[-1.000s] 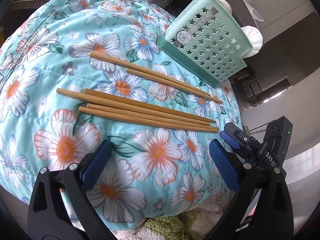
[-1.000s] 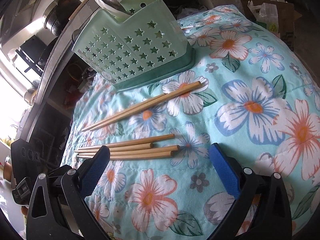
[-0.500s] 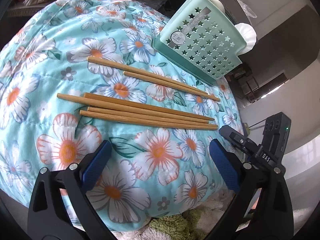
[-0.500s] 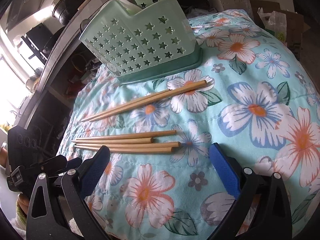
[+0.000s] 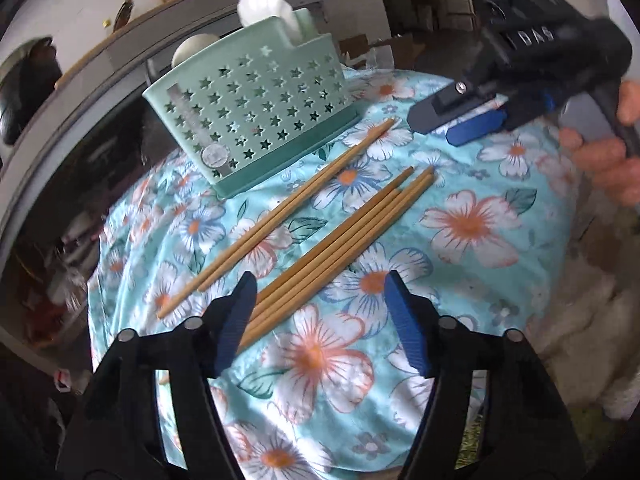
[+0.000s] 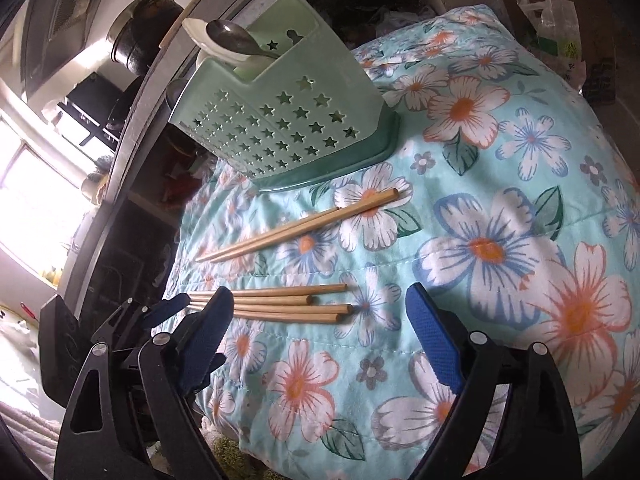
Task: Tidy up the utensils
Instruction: 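Lower the open left gripper around the wooden chopsticks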
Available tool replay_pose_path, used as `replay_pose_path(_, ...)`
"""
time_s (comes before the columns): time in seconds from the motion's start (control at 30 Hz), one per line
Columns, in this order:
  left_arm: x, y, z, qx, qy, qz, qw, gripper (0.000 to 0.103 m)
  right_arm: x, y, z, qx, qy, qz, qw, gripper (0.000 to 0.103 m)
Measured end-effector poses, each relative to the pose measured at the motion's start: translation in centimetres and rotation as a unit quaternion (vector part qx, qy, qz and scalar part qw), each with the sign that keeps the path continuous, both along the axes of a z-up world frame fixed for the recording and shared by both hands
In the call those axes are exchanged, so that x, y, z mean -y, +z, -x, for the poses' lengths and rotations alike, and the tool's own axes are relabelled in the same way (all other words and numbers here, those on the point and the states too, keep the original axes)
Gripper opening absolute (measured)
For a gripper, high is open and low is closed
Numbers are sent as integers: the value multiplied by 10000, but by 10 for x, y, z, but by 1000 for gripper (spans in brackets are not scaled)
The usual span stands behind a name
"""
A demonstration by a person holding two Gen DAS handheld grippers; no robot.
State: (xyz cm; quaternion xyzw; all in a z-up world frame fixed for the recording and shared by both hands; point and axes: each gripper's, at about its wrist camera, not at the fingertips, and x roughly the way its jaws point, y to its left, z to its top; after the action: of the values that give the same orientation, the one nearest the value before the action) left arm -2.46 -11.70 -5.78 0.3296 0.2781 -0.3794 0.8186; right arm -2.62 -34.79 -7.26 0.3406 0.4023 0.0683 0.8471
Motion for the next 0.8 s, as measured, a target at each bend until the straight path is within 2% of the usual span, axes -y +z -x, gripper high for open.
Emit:
replay_pose_path(0.13, 14, -8, 4, 326, -424, -326, 9980, 45, -3, -4, -1, -55, -26, -12, 10000, 77)
replay_pose_path(0.23, 24, -18, 5, 473, -584, -554, 9956, 31, -5, -6, -2, -61, -34, -53, 10000, 75)
replay_pose_path(0.3, 29, -23, 5, 513, -661, -622, 9945, 19, -6, -7, -2, -72, -53, -61, 9999, 73)
replay_pose_path(0.43, 32, -26, 10, 777, -779, -650, 9918, 7, -5, -7, -1, -68, -89, -92, 9999, 69)
replay_pose_path(0.47, 31, -25, 13, 829, -826, -648, 9910, 0, -4, -8, 0, -69, -102, -115, 9999, 68)
replay_pose_path(0.6, 29, -24, 21, 978, -949, -732, 9880, 0, 1, -8, 2, -42, -136, -196, 9997, 66)
replay_pose_path(0.8, 20, -21, 27, 826, -960, -728, 9893, 0, 4, -8, 3, -8, -136, -252, 9996, 65)
